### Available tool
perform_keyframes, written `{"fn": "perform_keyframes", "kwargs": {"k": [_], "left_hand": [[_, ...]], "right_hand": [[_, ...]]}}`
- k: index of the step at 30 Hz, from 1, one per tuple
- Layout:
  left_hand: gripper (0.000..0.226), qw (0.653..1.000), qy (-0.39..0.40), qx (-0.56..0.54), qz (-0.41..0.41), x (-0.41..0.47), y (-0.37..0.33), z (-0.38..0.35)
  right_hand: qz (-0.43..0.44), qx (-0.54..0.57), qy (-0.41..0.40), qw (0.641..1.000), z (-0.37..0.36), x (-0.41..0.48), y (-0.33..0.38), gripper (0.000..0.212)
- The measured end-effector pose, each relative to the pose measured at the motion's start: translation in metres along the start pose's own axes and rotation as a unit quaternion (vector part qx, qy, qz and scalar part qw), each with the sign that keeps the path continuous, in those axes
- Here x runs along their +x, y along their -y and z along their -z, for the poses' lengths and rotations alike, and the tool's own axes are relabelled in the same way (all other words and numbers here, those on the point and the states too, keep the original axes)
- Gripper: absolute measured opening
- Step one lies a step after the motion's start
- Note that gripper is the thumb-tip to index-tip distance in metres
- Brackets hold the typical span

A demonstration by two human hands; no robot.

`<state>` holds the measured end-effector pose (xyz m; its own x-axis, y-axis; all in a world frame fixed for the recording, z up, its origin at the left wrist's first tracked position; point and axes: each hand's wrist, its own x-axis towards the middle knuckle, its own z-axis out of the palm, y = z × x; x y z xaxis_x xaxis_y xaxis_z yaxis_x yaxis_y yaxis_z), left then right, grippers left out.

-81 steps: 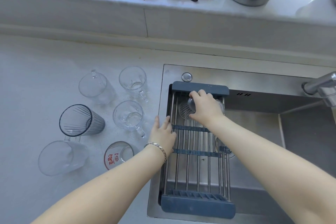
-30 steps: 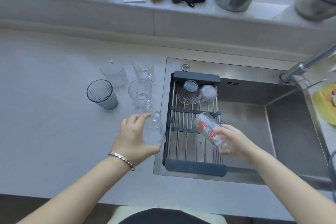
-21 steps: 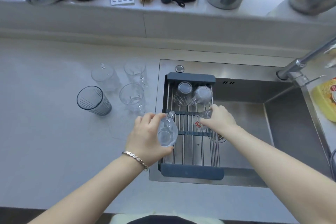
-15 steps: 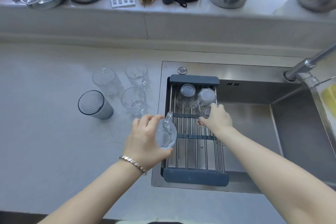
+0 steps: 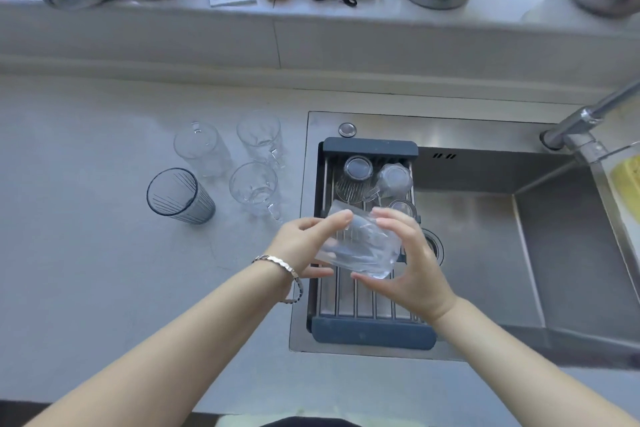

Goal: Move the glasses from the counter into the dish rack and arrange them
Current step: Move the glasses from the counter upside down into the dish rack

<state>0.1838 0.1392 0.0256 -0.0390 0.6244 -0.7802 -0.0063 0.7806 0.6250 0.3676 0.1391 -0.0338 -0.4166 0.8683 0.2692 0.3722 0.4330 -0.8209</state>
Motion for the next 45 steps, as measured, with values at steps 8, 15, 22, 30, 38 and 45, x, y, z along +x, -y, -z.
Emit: {"fn": "perform_keyframes", "kwargs": {"k": [8,15,22,30,38,45], "left_hand": [[0.043,0.969,-0.077,0.231,-0.042,0.025,0.02,0.036],[0.019,0.971,-0.091,0.216,-0.05,0.021,0.048,0.071],[0.023,0.968,-0.116,0.207,-0.085,0.02,0.052,0.083],[0.009,0.965,-0.105,0.216,-0.102,0.021,0.049,0.082],[0.015,0.957,-0.117,0.237,-0.118,0.022,0.046,0.09],[0.025,0.889,-0.203,0.331,-0.243,0.017,0.044,0.099]], "right_hand": [[-0.146,-0.184,0.165,0.958,0.011,0.054,-0.002,0.068],[-0.165,-0.38,0.329,0.849,-0.029,0.095,-0.026,0.066],[-0.144,-0.43,0.312,0.835,-0.039,0.102,-0.026,0.061],[0.008,-0.503,0.312,0.806,-0.027,0.099,-0.016,0.055],[-0.098,-0.466,0.364,0.8,-0.039,0.077,-0.045,0.072],[-0.095,-0.396,0.274,0.871,-0.047,0.083,-0.03,0.071]]}}
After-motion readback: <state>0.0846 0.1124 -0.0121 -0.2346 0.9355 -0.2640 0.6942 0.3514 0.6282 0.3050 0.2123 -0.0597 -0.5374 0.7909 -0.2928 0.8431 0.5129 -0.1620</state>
